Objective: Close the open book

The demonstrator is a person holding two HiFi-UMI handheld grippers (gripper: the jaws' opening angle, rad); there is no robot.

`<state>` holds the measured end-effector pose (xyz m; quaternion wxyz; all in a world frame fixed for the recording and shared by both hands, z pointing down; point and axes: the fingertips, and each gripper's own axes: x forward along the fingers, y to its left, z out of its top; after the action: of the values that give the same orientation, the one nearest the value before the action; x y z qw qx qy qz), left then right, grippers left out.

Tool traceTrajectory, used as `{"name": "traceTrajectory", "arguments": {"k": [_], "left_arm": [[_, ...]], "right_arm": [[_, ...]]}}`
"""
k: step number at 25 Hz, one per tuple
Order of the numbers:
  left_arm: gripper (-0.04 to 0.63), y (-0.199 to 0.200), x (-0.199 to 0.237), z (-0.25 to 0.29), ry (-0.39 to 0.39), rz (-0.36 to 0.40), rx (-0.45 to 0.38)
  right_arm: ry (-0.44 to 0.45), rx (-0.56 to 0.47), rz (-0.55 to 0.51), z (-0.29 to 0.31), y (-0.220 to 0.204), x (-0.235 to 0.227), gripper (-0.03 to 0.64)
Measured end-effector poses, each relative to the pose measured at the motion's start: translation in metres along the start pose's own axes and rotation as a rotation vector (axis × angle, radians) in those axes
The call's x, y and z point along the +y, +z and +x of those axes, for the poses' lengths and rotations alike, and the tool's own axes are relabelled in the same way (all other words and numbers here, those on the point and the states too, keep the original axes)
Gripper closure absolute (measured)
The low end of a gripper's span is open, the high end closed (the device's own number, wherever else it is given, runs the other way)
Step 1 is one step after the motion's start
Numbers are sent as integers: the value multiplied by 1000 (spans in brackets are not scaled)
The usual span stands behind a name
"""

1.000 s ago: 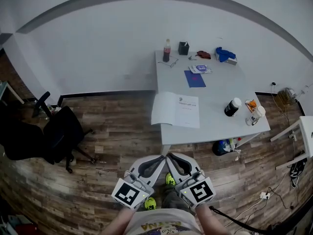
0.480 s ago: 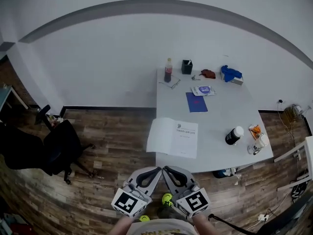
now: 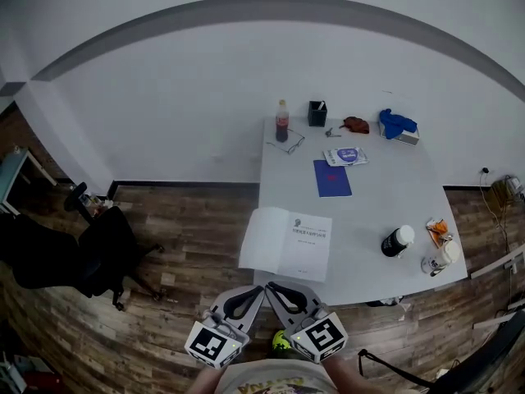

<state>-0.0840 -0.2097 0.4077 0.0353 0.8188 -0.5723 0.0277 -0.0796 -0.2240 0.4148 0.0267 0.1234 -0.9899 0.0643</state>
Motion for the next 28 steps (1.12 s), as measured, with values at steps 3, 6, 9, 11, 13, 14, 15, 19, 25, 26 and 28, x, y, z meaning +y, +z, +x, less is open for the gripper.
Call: {"name": "traceTrajectory", "arguments": {"k": [3,6,9,11,13,14,15,19,25,26,28], "left_arm": [[583,-3,5,12,15,-3,-1],[583,-4,7,19,18,-6,-7],[583,-3,10,26,15,-11,-10],[583,-2,13,29,10,-15,-15],[583,-5,18,32,2,-28,-18],[583,-7,21,34,-3,-37,-15],[583,-10,23,36,-10,-46,-11],[583,-21,38,40,-32,-72,5],[583,-32,67,38,-77,-114,23],[583,-32,69,37,-93,-124,20],[582,-30,71,38,-128,-139,13]], "right_arm": [[20,8,-10,3,-3,-11,586],[29,26,-33,3,-5,-17,586],[33,22,-50,5,-2,-22,586],[30,27,-53,8,-2,-26,586],[20,43,-48,11,-6,-30,586],[15,47,-47,14,-6,-31,586],[9,50,-42,16,-6,-33,586],[-32,60,-28,23,-5,-40,586],[-99,91,-37,40,-8,-52,586],[-104,93,-37,43,-8,-52,586],[-112,103,-42,49,-8,-51,586]]}}
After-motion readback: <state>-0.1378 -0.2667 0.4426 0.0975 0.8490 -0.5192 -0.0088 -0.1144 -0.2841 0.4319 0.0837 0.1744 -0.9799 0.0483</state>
